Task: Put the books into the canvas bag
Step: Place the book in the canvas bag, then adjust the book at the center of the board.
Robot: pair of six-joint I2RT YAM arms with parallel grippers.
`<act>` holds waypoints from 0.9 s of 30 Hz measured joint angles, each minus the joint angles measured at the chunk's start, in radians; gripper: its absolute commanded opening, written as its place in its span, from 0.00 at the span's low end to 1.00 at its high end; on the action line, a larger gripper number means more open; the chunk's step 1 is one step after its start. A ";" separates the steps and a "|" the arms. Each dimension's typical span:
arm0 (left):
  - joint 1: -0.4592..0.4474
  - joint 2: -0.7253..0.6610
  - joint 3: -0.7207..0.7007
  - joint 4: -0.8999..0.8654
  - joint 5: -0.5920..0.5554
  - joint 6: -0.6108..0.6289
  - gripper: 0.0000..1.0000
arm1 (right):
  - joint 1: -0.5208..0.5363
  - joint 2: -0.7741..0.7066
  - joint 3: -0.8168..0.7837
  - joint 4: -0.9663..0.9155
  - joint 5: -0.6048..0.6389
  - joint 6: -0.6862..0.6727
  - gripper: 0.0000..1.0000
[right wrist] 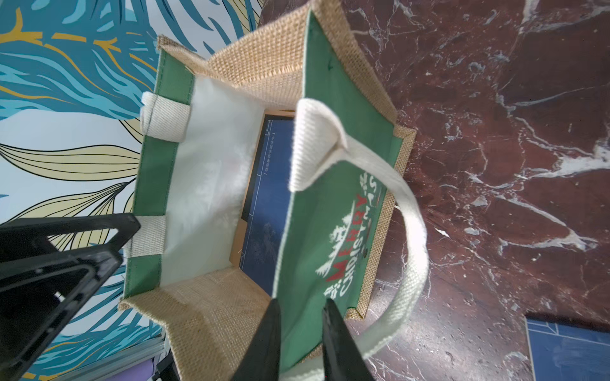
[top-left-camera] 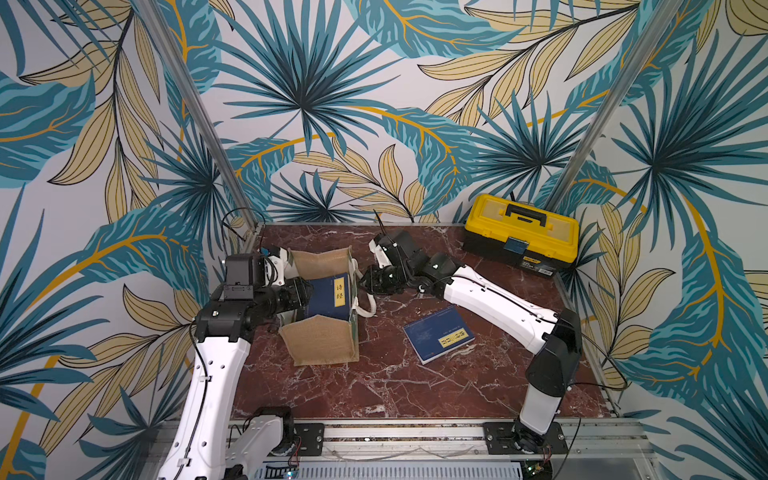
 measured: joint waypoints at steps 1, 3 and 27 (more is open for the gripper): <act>0.000 -0.004 0.006 -0.003 0.003 -0.005 0.51 | -0.004 -0.011 -0.010 0.000 0.004 -0.001 0.28; 0.000 -0.011 0.015 -0.003 0.020 -0.023 0.51 | -0.008 -0.039 -0.040 0.000 0.014 -0.001 0.29; -0.717 0.399 0.218 0.106 -0.224 -0.150 0.51 | -0.201 -0.579 -0.827 0.027 0.188 0.120 0.44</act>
